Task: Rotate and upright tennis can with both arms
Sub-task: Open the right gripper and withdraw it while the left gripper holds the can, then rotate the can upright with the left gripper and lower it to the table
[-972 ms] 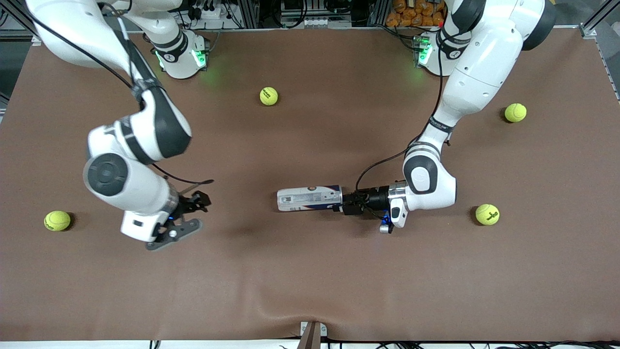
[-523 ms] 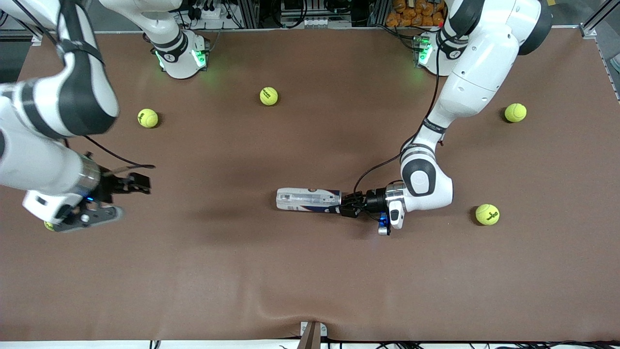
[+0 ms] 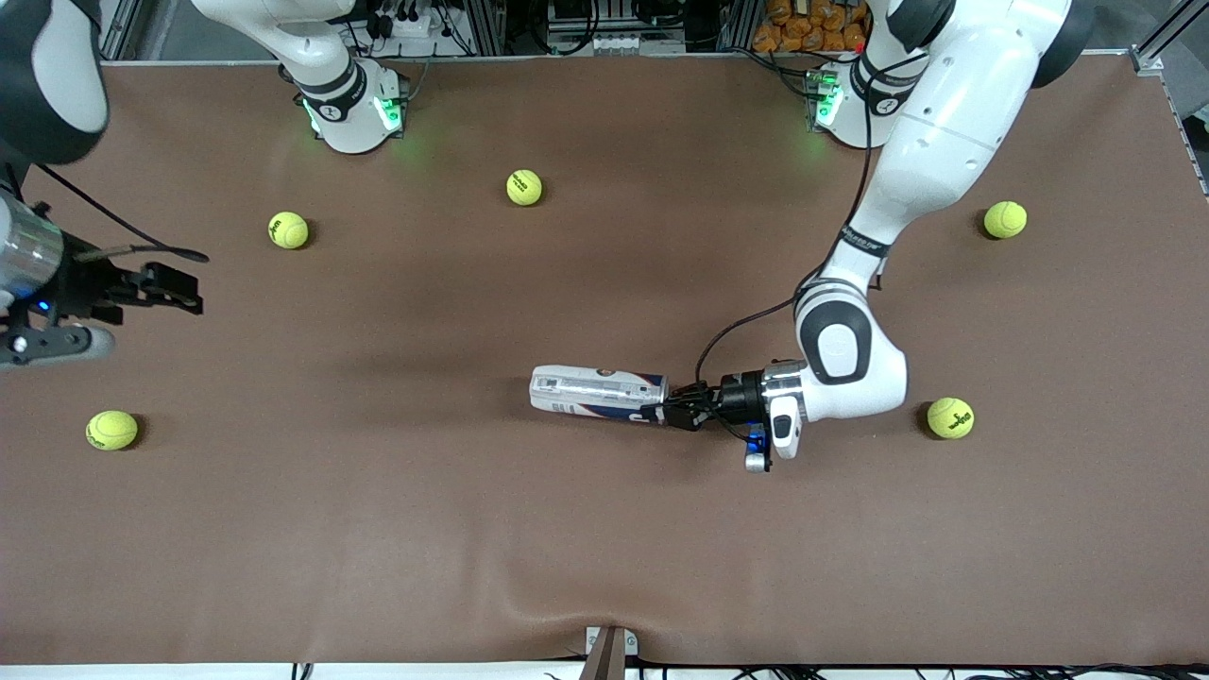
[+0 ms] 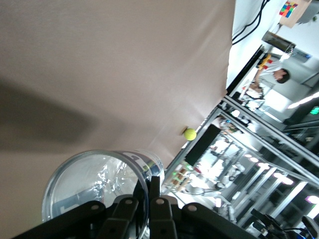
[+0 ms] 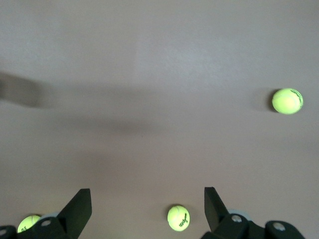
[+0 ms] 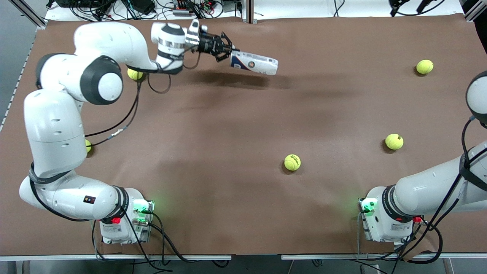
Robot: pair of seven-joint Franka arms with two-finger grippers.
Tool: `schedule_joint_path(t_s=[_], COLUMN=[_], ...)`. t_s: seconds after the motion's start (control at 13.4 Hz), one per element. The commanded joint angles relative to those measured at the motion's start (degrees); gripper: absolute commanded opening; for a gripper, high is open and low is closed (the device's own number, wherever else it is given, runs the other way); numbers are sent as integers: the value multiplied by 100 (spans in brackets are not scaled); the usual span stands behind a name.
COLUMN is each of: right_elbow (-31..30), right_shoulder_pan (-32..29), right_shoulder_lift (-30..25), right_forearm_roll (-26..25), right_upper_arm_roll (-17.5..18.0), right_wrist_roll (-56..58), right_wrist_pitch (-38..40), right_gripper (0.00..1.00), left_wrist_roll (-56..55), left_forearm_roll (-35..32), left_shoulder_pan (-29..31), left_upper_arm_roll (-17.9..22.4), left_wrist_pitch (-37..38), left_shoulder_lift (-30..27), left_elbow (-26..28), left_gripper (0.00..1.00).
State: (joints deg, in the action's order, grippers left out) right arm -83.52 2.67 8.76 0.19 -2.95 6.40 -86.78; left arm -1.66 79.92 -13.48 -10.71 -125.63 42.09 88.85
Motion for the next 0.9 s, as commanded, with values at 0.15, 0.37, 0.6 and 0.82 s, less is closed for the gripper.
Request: schedule_joint_path(t_s=[0.15,0.37,0.6,0.82], right_elbow=[-252,-252,-226,-147], right_shoulder_pan=[-415,-574,-574,-566], right_shoulder_lift=[-690,-1016,-1148,-1148], right_forearm_roll=[332,323,288,332], right_upper_arm_roll=[-101,-101,-84,-57], right_wrist_roll=[37,-7,-444,-701], right_wrist_pitch=[529,837,1092,1181], right_gripper=[100,100,100,100], left_wrist_roll=[-1150,-1775,-2161,-3047], left_forearm_roll=[-1554,-3109,-4332,-6068], left_shoulder_pan=[249,425,259,-844], left_upper_arm_roll=[34,34,-53,-125], left_wrist_pitch=[652,1215,1304,1278], left_shoulder_lift=[-1069,-1693,-2002,-1907], left_elbow=[141,106,80,-472], left_gripper=[0,0,0,0])
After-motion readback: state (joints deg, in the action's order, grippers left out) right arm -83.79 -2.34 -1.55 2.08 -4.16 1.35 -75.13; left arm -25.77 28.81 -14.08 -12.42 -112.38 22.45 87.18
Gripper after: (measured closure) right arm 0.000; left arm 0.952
